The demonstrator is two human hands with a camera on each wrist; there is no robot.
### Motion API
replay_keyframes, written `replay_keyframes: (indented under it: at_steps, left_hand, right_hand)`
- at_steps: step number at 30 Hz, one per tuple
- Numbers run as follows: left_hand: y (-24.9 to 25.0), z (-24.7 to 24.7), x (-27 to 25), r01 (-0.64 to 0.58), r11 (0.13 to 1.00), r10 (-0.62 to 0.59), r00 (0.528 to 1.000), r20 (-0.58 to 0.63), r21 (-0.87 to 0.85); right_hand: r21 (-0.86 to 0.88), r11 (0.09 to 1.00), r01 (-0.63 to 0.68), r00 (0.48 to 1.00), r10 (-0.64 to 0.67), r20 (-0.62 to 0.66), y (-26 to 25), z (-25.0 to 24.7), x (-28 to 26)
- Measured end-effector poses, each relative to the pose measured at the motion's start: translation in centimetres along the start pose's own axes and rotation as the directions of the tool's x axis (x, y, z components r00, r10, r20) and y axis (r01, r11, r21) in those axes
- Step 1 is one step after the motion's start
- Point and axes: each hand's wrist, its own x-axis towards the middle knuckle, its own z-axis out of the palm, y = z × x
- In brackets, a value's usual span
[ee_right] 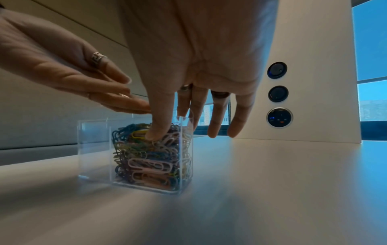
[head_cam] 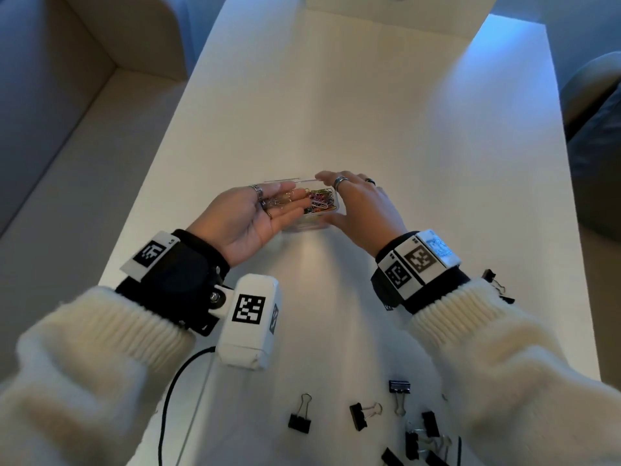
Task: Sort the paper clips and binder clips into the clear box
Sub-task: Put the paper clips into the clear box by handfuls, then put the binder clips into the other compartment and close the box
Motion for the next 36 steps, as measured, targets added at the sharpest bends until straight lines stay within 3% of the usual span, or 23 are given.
replay_keyframes:
  at_steps: [5,9,10,11,13,14,15,17,19,23,28,32,36]
  left_hand:
    - [0.3,0.4,0.0,-0.067,0.972,0.068,0.998,0.001,0.224]
    - [0.0,0.2,-0.4,-0.172,0.853,0.184,0.983,0.026,0.492]
    - [-0.1,0.1,-0.5,-0.237,0.775,0.264,0.964,0.041,0.586]
    - [-0.1,-0.2,-0.5,-0.32,0.638,0.377,0.923,0.078,0.7]
    - [0.0,-0.8,-0.4,-0.417,0.205,0.56,0.792,0.243,0.886]
    - [0.1,-1.0,-0.2,-0.382,-0.003,0.581,0.751,0.312,0.924]
    - [0.0,-1.4,-0.1,-0.316,-0.157,0.573,0.743,0.347,0.936]
    - [-0.2,-2.0,0.4,-0.202,-0.296,0.525,0.782,0.336,0.934]
    - [-0.4,-2.6,1.0,-0.178,-0.304,0.512,0.798,0.318,0.936]
    - [-0.6,-2.9,1.9,-0.27,-0.251,0.513,0.777,0.364,0.93]
    - [-0.7,-2.3,2.5,-0.302,-0.281,0.492,0.769,0.407,0.911]
    - [-0.9,-1.9,2.4,-0.289,-0.32,0.481,0.771,0.417,0.902]
    - [-1.9,-0.8,0.2,-0.32,-0.411,0.521,0.686,0.508,0.853]
  right_hand:
    - [-0.039,0.999,-0.002,1.0,0.001,-0.013,0.1,-0.2,-0.1]
    - [-0.009,1.0,-0.003,0.999,0.003,-0.048,0.2,0.1,-0.3]
    - [-0.001,1.0,-0.004,0.999,0.004,-0.049,0.2,0.1,-0.3]
    - [0.002,1.0,-0.003,0.999,0.003,-0.048,0.2,0.1,-0.3]
    - [-0.005,1.0,0.0,0.999,0.0,-0.047,0.2,0.0,-0.4]
    - [-0.008,1.0,-0.002,0.999,0.001,-0.047,0.2,0.0,-0.4]
    - [-0.007,1.0,-0.005,0.999,0.005,-0.049,0.2,0.0,-0.5]
    - [0.005,1.0,-0.014,0.998,0.015,-0.061,0.3,0.1,-0.6]
    - [-0.003,1.0,-0.024,0.997,0.023,-0.07,0.2,0.1,-0.6]
    - [-0.019,0.999,-0.042,0.999,0.041,-0.025,0.4,-0.1,-0.9]
    - [0.315,0.939,-0.14,0.985,0.164,-0.052,2.4,-2.0,-3.8]
    - [0.431,0.884,-0.18,0.963,0.247,-0.104,4.6,-3.3,-6.9]
    - [0.464,0.871,-0.162,0.976,0.212,-0.057,6.4,-4.4,-10.1]
